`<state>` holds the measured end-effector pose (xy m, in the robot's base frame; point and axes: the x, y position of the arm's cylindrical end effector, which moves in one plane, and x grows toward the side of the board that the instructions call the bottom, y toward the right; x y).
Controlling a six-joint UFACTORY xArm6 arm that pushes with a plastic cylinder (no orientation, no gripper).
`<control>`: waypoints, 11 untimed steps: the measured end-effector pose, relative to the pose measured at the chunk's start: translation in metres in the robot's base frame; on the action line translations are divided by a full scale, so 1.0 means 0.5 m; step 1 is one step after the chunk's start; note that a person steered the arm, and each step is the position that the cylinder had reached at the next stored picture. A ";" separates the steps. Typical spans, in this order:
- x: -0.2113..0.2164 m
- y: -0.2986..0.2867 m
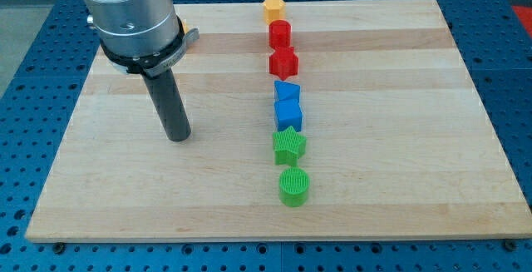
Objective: Slide the yellow heart up a bit
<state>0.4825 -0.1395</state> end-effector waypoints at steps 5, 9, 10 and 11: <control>-0.291 0.016; -0.344 -0.064; -0.353 -0.064; -0.358 -0.064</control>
<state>0.3034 -0.1716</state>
